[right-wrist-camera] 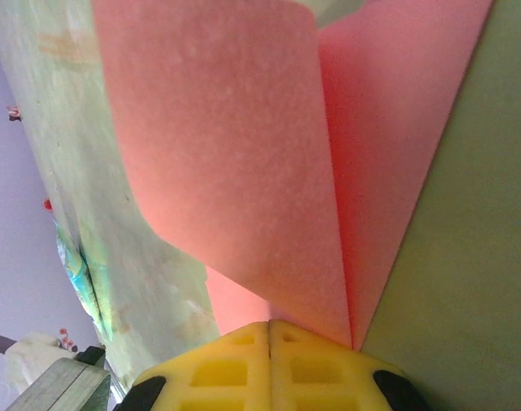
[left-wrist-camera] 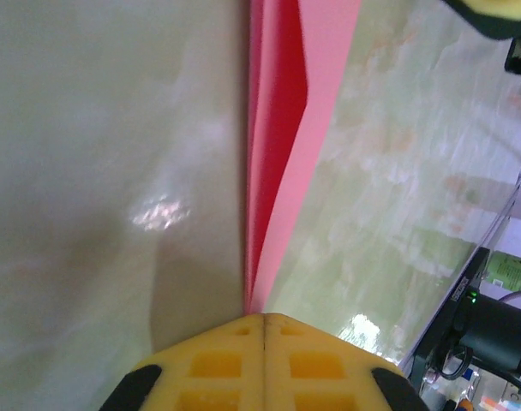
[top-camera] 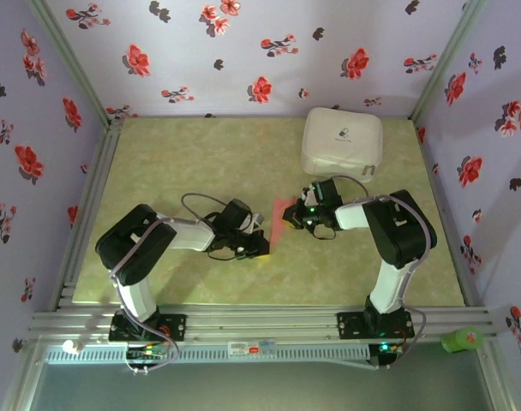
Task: Fold a paper plane with a square sheet of paper (pick it up from the middle)
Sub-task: Fold the wing for the fifth time at the center of the table.
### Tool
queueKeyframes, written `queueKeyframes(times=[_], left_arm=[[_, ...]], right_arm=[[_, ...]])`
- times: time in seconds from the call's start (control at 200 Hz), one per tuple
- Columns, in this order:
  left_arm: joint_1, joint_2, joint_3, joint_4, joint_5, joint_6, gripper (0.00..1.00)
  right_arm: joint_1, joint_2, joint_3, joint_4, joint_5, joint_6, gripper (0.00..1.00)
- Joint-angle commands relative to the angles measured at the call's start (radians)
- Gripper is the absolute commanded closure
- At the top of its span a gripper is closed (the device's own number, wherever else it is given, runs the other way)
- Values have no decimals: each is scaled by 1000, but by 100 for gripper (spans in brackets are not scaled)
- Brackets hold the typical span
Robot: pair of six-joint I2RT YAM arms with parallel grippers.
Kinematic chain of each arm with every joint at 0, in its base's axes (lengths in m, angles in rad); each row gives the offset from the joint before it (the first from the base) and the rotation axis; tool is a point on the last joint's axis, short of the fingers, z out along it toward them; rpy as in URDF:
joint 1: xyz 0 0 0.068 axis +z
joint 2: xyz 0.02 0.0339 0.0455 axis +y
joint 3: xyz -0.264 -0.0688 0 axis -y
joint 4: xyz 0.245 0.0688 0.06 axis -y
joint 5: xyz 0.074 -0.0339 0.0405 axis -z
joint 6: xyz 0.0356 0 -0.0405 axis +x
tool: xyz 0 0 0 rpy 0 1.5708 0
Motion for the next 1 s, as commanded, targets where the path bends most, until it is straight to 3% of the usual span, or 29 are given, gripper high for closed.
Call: queueKeyframes(times=[0.0,0.255,0.655,0.995], left_arm=[[-1,-40,-45,-67,-17,-23,100],[8,-152,-13,-1,-30,-26,100],[22,67,234,-7,-12,-25,100],[31,140,274,-114,-70,39,100]], right_arm=[[3,33,-2,-71,83,-25,94],[6,28,1,-65,83,-17,94],[10,21,-2,-61,82,-12,94],[11,12,-1,-65,83,-12,94]])
